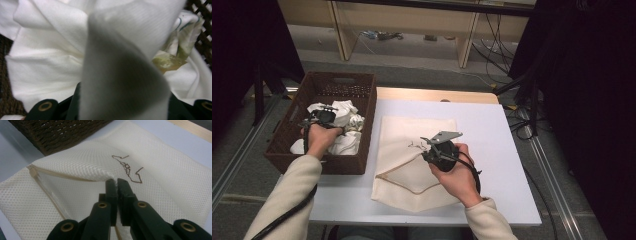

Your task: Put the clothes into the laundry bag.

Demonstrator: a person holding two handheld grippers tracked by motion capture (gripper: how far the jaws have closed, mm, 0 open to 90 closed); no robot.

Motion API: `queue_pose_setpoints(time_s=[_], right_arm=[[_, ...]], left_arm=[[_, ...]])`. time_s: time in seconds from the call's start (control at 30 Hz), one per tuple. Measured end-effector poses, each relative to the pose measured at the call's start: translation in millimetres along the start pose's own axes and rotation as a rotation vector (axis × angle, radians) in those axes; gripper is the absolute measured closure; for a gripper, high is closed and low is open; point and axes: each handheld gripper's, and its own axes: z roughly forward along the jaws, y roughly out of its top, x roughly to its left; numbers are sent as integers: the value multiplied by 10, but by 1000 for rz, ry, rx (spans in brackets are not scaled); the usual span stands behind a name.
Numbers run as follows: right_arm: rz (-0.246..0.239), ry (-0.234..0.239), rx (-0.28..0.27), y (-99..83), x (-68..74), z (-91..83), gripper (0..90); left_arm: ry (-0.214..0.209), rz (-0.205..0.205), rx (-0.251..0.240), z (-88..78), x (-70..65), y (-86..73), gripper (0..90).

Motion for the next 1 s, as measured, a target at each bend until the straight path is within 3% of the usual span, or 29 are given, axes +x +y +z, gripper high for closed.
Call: queue_pose_setpoints(time_s=[0.03,0.17,0.2,0.23,0.3,0.43,0.5,0.53,0.57,0.73,0.93,1.0], right_arm=[[20,-10,-13,-7,17,12,887],[-13,-5,2,-2,-10,-13,887],[2,-4,-2,1,-3,-15,887],[-27,-5,-11,4,-20,-12,887],[-34,-8,-20,4,-26,-7,887],[-4,-3,4,0,-3,-15,887],[-36,-8,-21,5,-25,-8,887],[-26,-6,-18,6,-21,-13,887],[18,-5,-11,1,4,-21,888],[-13,-11,-17,-3,-21,-18,888],[20,-10,-23,-3,-9,-24,890],[6,-12,-24,-2,-18,-22,890]], left_arm=[[-6,2,-12,-30,11,11,706],[-10,-6,-92,-133,52,21,721],[-14,-8,-114,-155,59,22,724],[-11,-9,-133,-182,65,28,727],[-10,-7,-165,-246,76,56,736],[-11,-17,-237,-372,98,120,753],[-16,-17,-263,-413,108,138,756],[-13,-20,-273,-439,108,144,757],[-16,-23,-284,-458,109,148,758],[-19,-12,-331,-571,121,155,762],[-28,-5,-393,-730,134,167,764],[-33,1,-412,-786,130,174,765]])
